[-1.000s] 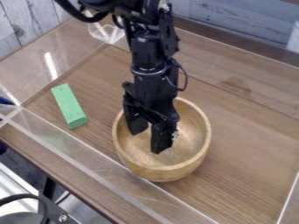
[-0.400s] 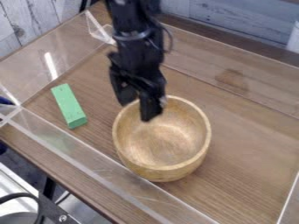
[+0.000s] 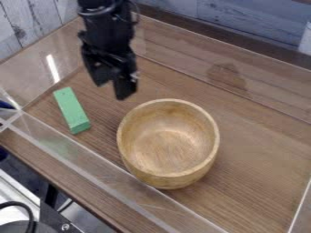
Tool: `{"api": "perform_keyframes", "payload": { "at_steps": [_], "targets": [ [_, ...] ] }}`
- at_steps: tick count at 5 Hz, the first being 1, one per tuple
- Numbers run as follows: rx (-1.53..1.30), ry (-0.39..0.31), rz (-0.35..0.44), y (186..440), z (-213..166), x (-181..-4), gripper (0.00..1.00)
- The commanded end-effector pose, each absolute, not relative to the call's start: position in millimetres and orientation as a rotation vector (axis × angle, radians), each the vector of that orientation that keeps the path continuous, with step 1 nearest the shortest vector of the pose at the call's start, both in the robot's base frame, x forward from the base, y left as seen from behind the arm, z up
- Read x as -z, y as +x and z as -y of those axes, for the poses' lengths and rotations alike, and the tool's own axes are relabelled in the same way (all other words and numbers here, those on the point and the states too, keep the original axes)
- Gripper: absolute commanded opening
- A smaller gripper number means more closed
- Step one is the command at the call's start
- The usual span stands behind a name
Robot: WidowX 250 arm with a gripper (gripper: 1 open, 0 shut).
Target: Remove the green block from inside the brown bowl and put it on the table
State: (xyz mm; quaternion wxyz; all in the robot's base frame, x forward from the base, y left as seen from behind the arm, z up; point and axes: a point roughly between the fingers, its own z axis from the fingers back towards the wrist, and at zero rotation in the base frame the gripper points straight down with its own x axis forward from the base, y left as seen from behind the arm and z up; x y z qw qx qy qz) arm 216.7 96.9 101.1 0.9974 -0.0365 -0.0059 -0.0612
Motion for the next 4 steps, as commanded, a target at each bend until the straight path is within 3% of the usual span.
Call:
{"api": "perform_keyframes", "payload": {
  "at_steps": [1, 4],
  "targets": [
    [0.115, -0.040, 0.041, 215, -118, -106.8, 1.00],
    [0.097, -0.019, -0.004, 208, -131, -83.3, 1.00]
  ]
}}
